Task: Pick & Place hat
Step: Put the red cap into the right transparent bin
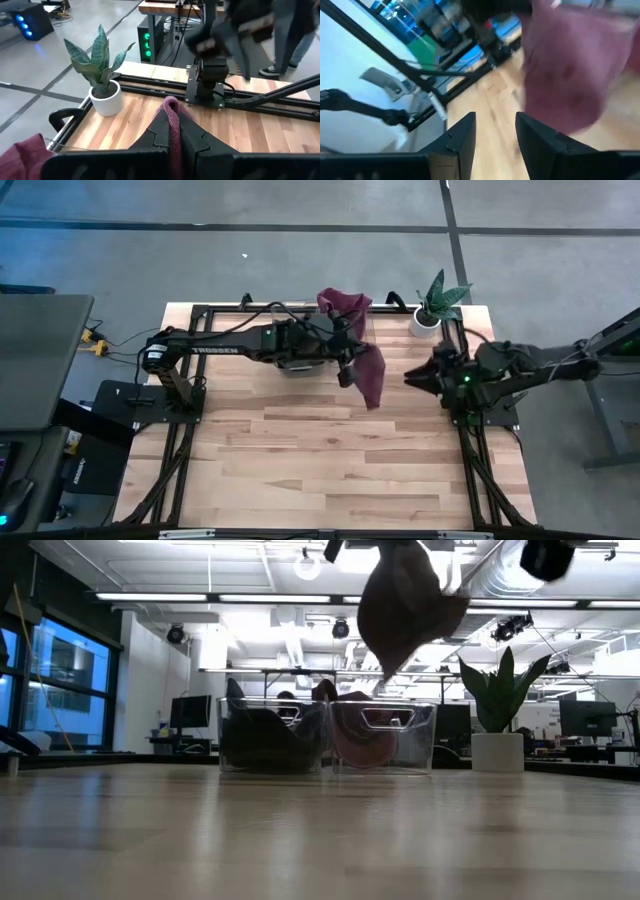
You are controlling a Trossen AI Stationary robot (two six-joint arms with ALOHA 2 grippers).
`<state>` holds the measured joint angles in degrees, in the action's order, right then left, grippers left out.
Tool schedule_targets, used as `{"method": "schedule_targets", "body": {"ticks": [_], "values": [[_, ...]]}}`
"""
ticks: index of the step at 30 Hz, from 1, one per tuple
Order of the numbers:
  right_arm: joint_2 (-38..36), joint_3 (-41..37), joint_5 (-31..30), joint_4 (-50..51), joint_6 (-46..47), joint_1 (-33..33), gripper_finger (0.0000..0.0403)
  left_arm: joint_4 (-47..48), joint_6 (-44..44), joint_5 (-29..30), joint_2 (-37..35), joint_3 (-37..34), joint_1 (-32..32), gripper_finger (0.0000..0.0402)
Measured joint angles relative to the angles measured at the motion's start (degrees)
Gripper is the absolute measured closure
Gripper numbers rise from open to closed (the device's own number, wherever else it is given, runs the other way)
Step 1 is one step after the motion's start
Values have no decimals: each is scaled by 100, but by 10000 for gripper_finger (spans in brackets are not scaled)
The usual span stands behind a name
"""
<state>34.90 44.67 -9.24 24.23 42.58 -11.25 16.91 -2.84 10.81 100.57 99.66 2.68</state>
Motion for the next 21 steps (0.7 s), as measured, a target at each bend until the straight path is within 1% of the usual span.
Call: {"method": "schedule_targets", "body": {"ticks": [3,6,9,12,14,17,19,21], "values": [[315,705,-297,599,-492,0,276,13,-129,57,0,0,-2,401],[779,1521,-579,1525,-839,0,281,0,-437,46,0,3,5,401],[1363,2279,-877,2621,-1162,-4,282,-5,-944,-250,0,7,74,401],[1966,2845,-1207,3493,-1450,-4,282,-96,-1472,-505,0,11,220,401],[2351,3078,-1381,3964,-1655,-4,282,-48,-1872,-747,0,91,342,401],[2895,3238,-1741,4564,-1721,-4,282,-31,-2501,-1080,0,336,539,401],[3192,3247,-2001,4684,-1786,-4,282,-64,-2747,-1155,-4,506,647,401],[3423,3243,-2393,4681,-1799,-28,282,-60,-2813,-1158,-7,648,722,401]]}}
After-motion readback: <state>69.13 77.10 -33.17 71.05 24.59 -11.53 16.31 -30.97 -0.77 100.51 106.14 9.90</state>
